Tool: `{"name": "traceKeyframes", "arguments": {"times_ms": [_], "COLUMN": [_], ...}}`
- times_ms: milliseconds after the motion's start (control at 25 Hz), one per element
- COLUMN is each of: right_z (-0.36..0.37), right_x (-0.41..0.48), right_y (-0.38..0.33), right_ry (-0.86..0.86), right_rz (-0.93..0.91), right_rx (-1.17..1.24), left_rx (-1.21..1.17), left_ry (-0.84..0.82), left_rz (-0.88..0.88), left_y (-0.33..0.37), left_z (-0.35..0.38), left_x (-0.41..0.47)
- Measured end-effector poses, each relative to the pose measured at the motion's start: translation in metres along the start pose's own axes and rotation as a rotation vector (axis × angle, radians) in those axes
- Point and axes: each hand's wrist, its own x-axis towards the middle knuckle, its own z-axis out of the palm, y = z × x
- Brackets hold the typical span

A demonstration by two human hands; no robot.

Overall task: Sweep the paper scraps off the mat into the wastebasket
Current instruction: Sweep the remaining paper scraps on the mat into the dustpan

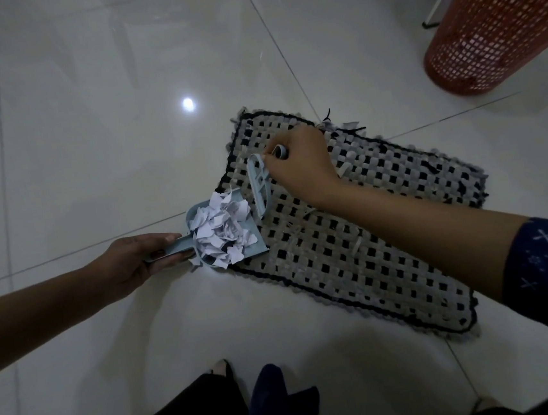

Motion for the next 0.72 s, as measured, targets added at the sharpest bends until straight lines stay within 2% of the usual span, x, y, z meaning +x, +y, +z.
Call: {"name": "traceKeyframes", "arguments": {"times_ms": [320,440,560,720], "right_z": [-0.019,-0.024,-0.023,-0.003], "right_x": [0.014,0.025,0.028,0.025], "right_y": [-0.017,-0.017,-0.017,-0.025], "right_ry": [0.124,0.137,0.088,-0.088], "right_rz": [-0.06,-0.031,0.006,0.005], "right_rx": [0.132,0.181,0.188,0.17], "left_rx": [0.002,-0.014,-0.05,-0.106], "left_ry": [-0.006,0.0,0.011,0.085], "left_rz": [0.041,0.049,0.052,0.044], "left_y": [0.015,0.015,0.005,-0.02], "left_z": [0.01,-0.003,-0.023,-0.05], "left_x": [0.002,-0.006,-0.022,-0.054]}}
